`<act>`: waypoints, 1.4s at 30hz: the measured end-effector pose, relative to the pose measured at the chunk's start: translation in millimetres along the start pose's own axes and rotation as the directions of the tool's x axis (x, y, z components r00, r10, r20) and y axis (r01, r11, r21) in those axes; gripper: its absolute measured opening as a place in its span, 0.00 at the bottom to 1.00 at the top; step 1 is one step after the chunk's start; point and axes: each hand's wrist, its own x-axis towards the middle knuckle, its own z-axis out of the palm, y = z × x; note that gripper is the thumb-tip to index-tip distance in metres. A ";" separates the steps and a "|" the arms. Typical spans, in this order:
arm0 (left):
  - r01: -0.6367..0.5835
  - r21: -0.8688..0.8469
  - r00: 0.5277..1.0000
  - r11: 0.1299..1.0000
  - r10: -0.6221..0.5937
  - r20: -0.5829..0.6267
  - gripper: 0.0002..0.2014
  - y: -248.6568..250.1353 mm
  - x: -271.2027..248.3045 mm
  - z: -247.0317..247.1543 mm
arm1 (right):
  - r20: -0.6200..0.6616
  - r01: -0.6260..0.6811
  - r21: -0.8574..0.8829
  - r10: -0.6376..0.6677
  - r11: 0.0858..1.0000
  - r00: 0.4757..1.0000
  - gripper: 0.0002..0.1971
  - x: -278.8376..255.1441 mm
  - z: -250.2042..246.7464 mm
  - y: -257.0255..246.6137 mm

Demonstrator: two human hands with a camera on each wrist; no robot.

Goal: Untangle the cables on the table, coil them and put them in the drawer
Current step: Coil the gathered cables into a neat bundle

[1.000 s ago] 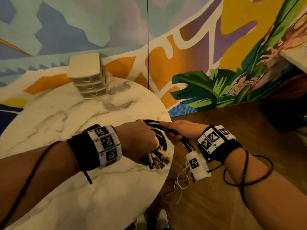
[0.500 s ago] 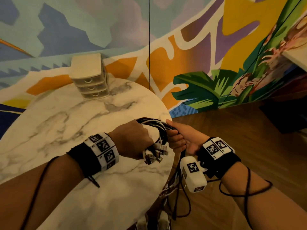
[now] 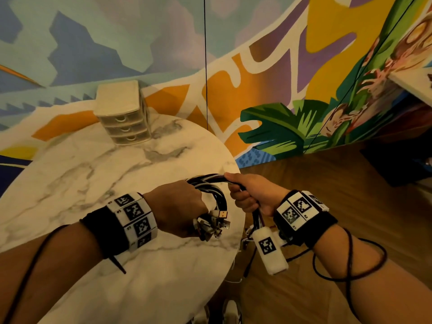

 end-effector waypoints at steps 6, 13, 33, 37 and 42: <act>0.029 -0.198 0.997 0.980 -0.044 -0.071 0.15 -7.4 1.9 2.6 | -0.042 0.021 -0.135 -0.026 0.991 0.999 0.23 -0.7 13.3 2.4; 0.093 -0.386 0.956 0.918 -0.191 -0.223 0.30 -23.3 7.3 28.8 | -0.090 0.125 -0.348 -0.166 0.929 0.982 0.24 -8.1 16.5 -0.6; -0.110 -0.969 0.535 0.221 -0.808 -0.245 0.11 11.3 33.2 46.2 | -0.079 0.302 -0.038 -0.304 0.953 0.949 0.17 -22.5 46.3 18.0; -0.179 -0.982 0.569 -0.067 -0.821 -0.048 0.16 12.2 45.9 46.1 | -0.154 0.233 0.076 -0.219 0.969 0.963 0.19 -18.4 50.9 14.9; -0.349 -0.910 0.667 -0.225 -0.741 -0.072 0.13 17.7 42.7 36.7 | -0.209 0.260 0.130 -0.230 0.957 0.950 0.15 -16.2 61.2 18.6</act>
